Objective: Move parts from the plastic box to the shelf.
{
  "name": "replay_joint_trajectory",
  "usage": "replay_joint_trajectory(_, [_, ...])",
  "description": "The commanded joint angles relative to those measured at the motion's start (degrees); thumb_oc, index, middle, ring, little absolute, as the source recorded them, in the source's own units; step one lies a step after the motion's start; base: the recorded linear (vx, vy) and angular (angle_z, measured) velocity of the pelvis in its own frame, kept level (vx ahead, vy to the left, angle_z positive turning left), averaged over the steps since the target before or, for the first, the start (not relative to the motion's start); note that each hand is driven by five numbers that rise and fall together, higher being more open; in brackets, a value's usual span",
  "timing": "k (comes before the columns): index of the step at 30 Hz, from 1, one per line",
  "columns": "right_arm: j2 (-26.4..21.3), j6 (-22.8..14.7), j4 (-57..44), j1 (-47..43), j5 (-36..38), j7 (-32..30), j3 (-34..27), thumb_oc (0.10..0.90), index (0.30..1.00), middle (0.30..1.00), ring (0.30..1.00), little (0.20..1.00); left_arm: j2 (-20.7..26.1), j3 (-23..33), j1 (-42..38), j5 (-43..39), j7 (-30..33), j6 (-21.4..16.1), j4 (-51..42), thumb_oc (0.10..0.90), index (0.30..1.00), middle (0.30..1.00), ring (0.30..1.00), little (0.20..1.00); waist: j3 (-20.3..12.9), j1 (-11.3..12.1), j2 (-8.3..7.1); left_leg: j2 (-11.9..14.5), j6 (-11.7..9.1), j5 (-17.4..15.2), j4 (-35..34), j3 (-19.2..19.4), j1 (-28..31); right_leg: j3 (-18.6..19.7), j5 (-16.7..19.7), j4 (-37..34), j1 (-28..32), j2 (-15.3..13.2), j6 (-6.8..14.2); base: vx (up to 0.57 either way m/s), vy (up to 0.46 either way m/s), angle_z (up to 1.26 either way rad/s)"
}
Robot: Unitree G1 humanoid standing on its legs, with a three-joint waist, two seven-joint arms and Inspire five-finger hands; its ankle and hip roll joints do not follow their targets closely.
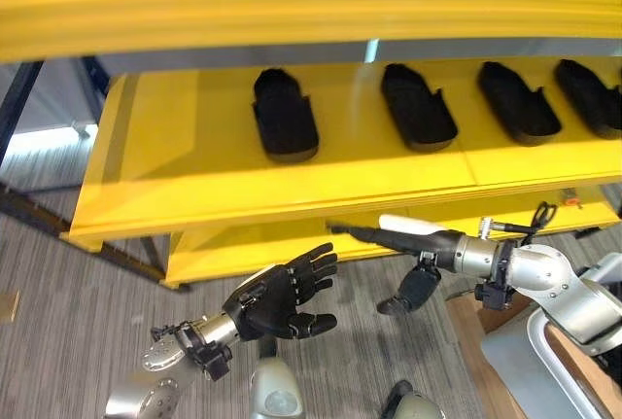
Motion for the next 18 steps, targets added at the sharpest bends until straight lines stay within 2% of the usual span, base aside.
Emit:
replay_joint_trajectory(1, [5.32, -8.22, -1.12, 3.25, 4.11, -5.48, -9.97, 0.900, 1.000, 1.000, 1.000, 1.000, -3.30, 1.92, -1.12, -3.53, -2.99, -3.32, -5.23, 0.900, 1.000, 1.000, 1.000, 1.000, -4.80, -3.10, 0.11, 4.70, -0.01, 0.10, -2.78, 5.78, 6.31, 1.73, 0.51, -0.06, 1.57, -2.32, -0.44, -0.01, 0.010, -0.34])
replay_joint_trajectory(2, [6.66, -9.15, -0.67, 5.33, 1.46, -7.78, -11.91, 0.900, 1.000, 1.000, 1.000, 1.000, -3.90, 2.40, -1.45, -3.09, -2.90, -3.16, -4.91, 0.900, 1.000, 1.000, 1.000, 1.000, -5.18, -4.16, 0.21, 4.75, -0.01, -0.27, -2.79, 6.61, 6.99, 2.22, 0.91, -0.48, 1.40, -2.32, -0.40, -0.02, 0.003, -0.36])
replay_joint_trajectory(6, [7.61, -10.33, 0.32, 8.42, 0.17, -12.24, -15.47, 0.900, 1.000, 1.000, 1.000, 1.000, -4.28, 3.10, -1.54, -1.89, -3.47, -1.89, -5.25, 0.900, 1.000, 1.000, 1.000, 1.000, -5.77, -6.12, 0.26, 5.00, -0.06, -0.86, -2.64, 8.14, 8.22, 3.45, 1.54, -1.53, 1.36, -2.08, -0.27, -0.01, -0.009, -0.35])
replay_joint_trajectory(7, [7.95, -10.38, 1.55, 10.16, -1.16, -17.44, -18.46, 0.900, 1.000, 1.000, 1.000, 1.000, -4.02, 2.79, -2.26, 0.01, -4.34, -1.18, -4.89, 0.900, 1.000, 1.000, 1.000, 1.000, -6.05, -7.51, 0.24, 5.18, -0.13, -1.24, -2.58, 9.27, 8.92, 4.08, 2.13, -2.21, 1.36, -2.12, -0.17, -0.03, -0.022, -0.26])
replay_joint_trajectory(9, [8.70, -10.29, 2.62, 11.68, -1.77, -20.33, -20.53, 0.900, 1.000, 1.000, 1.000, 1.000, -3.57, 2.52, -2.70, 0.36, -5.58, -1.45, -5.38, 0.900, 1.000, 1.000, 1.000, 1.000, -6.07, -8.53, 0.28, 5.30, -0.20, -1.48, -2.76, 10.41, 9.59, 4.15, 2.90, -2.78, 1.35, -2.46, 0.07, -0.05, -0.035, -0.29])
replay_joint_trajectory(12, [9.11, -10.09, 3.58, 12.44, -1.58, -20.65, -21.48, 0.900, 1.000, 1.000, 1.000, 1.000, -3.55, 2.05, -3.47, -1.63, -3.52, -1.46, -5.87, 0.900, 1.000, 1.000, 1.000, 1.000, -6.11, -9.50, 0.20, 5.41, -0.30, -1.56, -3.10, 11.59, 10.19, 4.77, 3.75, -3.28, 0.99, -2.77, 0.39, -0.01, -0.043, -0.25])
replay_joint_trajectory(13, [9.06, -9.69, 4.59, 12.77, -0.54, -19.43, -21.63, 0.900, 1.000, 1.000, 1.000, 1.000, -3.75, 1.63, -4.44, -3.40, -1.51, -1.87, -5.63, 0.900, 1.000, 1.000, 1.000, 1.000, -6.18, -10.47, 0.10, 5.39, -0.80, -2.41, -2.93, 11.51, 10.96, 6.05, 2.85, -2.80, 1.09, -2.84, 0.97, 0.09, -0.062, -0.28])
replay_joint_trajectory(15, [9.28, -9.57, 4.79, 14.30, 0.67, -19.02, -22.38, 0.900, 1.000, 1.000, 1.000, 1.000, -4.62, 1.55, -4.78, -5.68, 1.18, -3.96, -4.84, 0.900, 1.000, 1.000, 1.000, 1.000, -6.07, -11.34, -0.22, 5.78, -1.00, -2.67, -2.22, 12.80, 11.51, 6.17, 2.90, -2.51, 1.06, -2.96, 0.95, 0.08, -0.087, -0.23])
replay_joint_trajectory(16, [9.34, -8.24, 4.91, 15.11, 1.11, -21.87, -22.67, 0.900, 1.000, 1.000, 1.000, 1.000, -5.42, 1.64, -4.49, -7.59, 3.30, -4.86, -4.79, 0.900, 1.000, 1.000, 1.000, 1.000, -6.02, -11.32, -0.46, 6.08, -1.21, -2.64, -2.25, 13.70, 11.89, 5.58, 3.28, -2.60, 0.91, -3.17, 0.97, 0.03, -0.081, -0.17])
replay_joint_trajectory(18, [9.60, -8.04, 5.30, 15.40, 0.97, -23.07, -22.96, 0.900, 1.000, 1.000, 1.000, 1.000, -5.91, 1.83, -4.20, -7.95, 4.01, -5.21, -4.88, 0.900, 1.000, 1.000, 1.000, 1.000, -6.02, -11.27, -0.55, 6.27, -1.37, -2.50, -2.49, 14.07, 12.06, 5.21, 3.46, -2.78, 0.87, -3.18, 1.01, 0.01, -0.066, -0.27])
